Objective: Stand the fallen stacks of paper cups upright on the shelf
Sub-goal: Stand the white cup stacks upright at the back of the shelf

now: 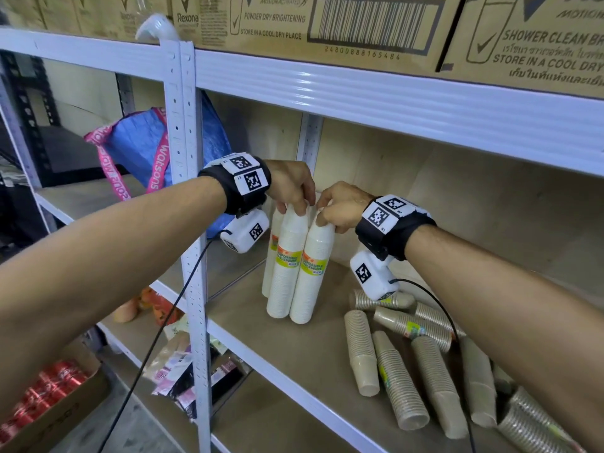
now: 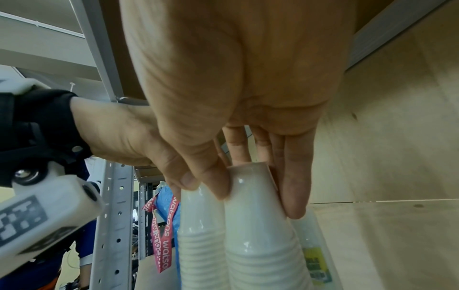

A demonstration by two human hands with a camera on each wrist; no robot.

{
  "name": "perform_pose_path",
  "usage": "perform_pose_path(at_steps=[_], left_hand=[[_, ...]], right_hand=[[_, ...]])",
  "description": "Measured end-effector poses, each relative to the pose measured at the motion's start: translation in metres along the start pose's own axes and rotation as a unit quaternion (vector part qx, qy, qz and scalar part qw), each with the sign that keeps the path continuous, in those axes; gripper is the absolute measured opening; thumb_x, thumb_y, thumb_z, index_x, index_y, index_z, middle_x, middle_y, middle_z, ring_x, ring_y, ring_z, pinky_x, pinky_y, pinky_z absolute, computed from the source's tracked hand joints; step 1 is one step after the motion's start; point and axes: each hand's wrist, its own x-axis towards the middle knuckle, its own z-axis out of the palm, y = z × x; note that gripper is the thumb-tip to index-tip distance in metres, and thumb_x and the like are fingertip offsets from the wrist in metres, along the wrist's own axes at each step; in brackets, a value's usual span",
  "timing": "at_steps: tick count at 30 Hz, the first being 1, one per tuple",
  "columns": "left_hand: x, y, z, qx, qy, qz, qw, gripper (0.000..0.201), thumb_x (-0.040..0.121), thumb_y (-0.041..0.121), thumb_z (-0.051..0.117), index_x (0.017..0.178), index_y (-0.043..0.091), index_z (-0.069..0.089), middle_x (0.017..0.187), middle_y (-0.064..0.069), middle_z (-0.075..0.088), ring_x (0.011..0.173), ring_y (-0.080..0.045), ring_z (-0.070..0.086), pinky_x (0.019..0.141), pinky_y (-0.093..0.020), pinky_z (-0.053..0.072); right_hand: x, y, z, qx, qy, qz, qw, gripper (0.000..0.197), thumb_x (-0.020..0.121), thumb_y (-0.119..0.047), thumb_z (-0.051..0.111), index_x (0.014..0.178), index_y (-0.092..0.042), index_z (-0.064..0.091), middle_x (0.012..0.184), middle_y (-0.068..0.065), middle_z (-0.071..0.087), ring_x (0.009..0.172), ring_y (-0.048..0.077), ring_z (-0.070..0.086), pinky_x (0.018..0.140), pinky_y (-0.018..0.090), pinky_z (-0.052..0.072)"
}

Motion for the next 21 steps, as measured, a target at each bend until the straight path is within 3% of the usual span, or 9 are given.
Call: perform_pose_path(at_steps=[4, 8, 14, 21], left_hand=[[-0.005, -0.019, -0.006, -0.001, 0.008, -0.015, 1.0, 0.036, 0.084, 0.004, 0.071, 0.12, 0.008, 0.066, 0.113, -0.007, 0.065, 0.087, -0.017, 0.068, 0.057, -0.017, 0.057], [-0.008, -0.037, -0.008, 0.007, 0.013, -0.03, 0.999, 0.036, 0.084, 0.004, 0.071, 0.12, 0.008, 0.067, 0.112, -0.008, 0.065, 0.074, -0.011, 0.066, 0.054, -0.017, 0.054], [-0.011, -0.054, -0.004, 0.0, 0.004, -0.039, 0.999, 0.037, 0.083, 0.003, 0.071, 0.119, 0.007, 0.066, 0.114, -0.009, 0.064, 0.085, -0.016, 0.065, 0.056, -0.018, 0.056], [-0.013, -0.058, -0.006, -0.013, 0.014, -0.041, 0.999, 0.038, 0.084, 0.005, 0.072, 0.121, 0.007, 0.065, 0.112, -0.006, 0.064, 0.092, -0.018, 0.065, 0.061, -0.019, 0.057]], right_hand=[[0.009, -0.015, 0.009, -0.01, 0.007, -0.018, 1.0, 0.027, 0.08, -0.015, 0.071, 0.106, -0.013, 0.069, 0.092, 0.004, 0.062, 0.083, 0.024, 0.064, 0.082, 0.036, 0.058], [0.018, -0.027, 0.021, -0.01, 0.007, -0.029, 1.0, 0.029, 0.078, -0.014, 0.071, 0.106, -0.012, 0.069, 0.099, 0.009, 0.065, 0.087, 0.028, 0.067, 0.081, 0.037, 0.058], [0.029, -0.035, 0.033, -0.01, 0.008, -0.035, 0.999, 0.025, 0.076, -0.013, 0.07, 0.1, -0.016, 0.069, 0.085, 0.004, 0.061, 0.077, 0.026, 0.062, 0.075, 0.034, 0.056], [0.034, -0.036, 0.034, -0.016, 0.017, -0.039, 0.999, 0.029, 0.076, -0.015, 0.072, 0.105, -0.017, 0.069, 0.095, 0.005, 0.064, 0.088, 0.028, 0.067, 0.082, 0.038, 0.059]])
